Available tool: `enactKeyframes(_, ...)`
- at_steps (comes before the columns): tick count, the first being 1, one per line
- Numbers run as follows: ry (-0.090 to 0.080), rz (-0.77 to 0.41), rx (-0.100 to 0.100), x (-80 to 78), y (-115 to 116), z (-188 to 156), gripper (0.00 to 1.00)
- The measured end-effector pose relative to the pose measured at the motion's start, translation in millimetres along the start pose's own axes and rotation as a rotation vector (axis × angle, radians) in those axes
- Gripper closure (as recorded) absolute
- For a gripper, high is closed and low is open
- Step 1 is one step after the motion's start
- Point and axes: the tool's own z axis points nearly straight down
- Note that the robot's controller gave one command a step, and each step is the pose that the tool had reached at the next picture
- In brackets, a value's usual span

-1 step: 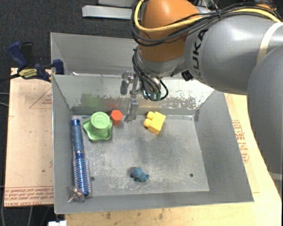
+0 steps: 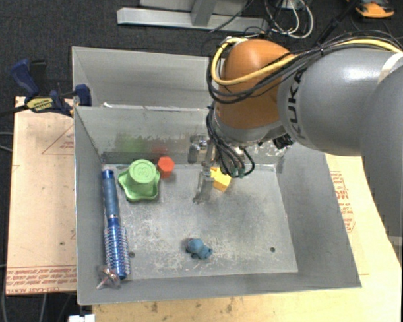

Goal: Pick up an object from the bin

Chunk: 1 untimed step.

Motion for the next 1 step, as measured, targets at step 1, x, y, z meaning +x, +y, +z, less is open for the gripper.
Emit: enactKeyframes(1, 0.004, -0.132, -0.001, 82.4, -3.0, 73.3, 0.0)
